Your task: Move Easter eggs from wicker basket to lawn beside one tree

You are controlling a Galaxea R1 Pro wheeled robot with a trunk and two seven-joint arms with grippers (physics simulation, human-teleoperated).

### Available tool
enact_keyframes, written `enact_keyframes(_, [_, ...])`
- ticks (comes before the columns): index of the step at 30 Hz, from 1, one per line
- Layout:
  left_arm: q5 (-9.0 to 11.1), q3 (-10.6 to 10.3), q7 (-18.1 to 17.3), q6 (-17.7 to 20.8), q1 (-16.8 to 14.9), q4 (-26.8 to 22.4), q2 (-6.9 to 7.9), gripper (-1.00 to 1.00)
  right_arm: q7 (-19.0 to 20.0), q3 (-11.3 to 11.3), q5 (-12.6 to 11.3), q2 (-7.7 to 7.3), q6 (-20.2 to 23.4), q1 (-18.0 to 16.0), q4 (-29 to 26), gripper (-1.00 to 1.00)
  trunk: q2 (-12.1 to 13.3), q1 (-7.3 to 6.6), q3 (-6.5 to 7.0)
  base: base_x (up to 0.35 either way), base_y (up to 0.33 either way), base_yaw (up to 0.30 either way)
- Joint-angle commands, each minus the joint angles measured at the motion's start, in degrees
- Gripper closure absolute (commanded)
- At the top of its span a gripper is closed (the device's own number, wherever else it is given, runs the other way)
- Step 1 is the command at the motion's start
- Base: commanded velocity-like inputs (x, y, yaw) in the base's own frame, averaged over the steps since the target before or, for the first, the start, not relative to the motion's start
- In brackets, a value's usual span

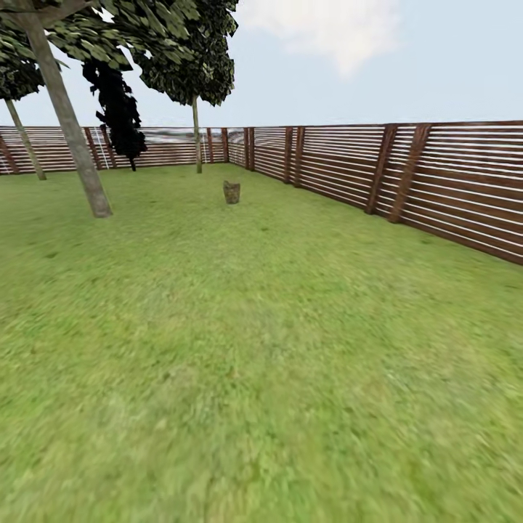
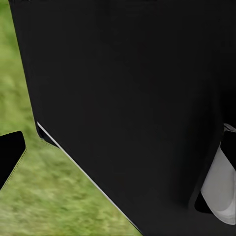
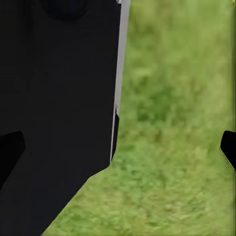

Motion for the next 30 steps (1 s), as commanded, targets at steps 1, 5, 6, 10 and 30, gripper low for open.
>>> enact_keyframes(1, [0.01,-0.01,-0.01,-0.04,0.05,-0.11,0.00,-1.00,-0.02,-0.01,0.41,-0.04,-0.22,-0.09,0.22,-1.00,-0.02,0.04,0.05,0.338,0.000,0.000])
enact_keyframes(5, [0.01,-0.01,-0.01,-0.04,0.06,-0.11,-0.02,-1.00,-0.03,-0.01,0.36,-0.02,-0.23,-0.09,0.23,-1.00,-0.02,0.04,0.40,0.338,0.000,0.000])
enact_keyframes(6, [0.01,-0.01,-0.01,-0.04,0.06,-0.11,-0.01,-1.00,-0.05,-0.03,0.35,-0.03,-0.23,-0.09,0.23,-1.00,-0.02,0.04,0.49,0.338,0.000,0.000])
enact_keyframes(10, [0.01,-0.01,-0.01,-0.06,0.06,-0.11,-0.04,-1.00,-0.07,-0.06,0.32,-0.07,-0.23,-0.09,0.24,-1.00,-0.02,0.04,0.85,0.338,0.000,0.000])
enact_keyframes(30, [0.01,-0.01,-0.01,-0.04,0.04,-0.11,-0.08,-1.00,-0.07,-0.03,0.37,-0.03,-0.15,-0.09,0.24,-1.00,-0.02,0.04,1.87,0.338,0.000,0.000])
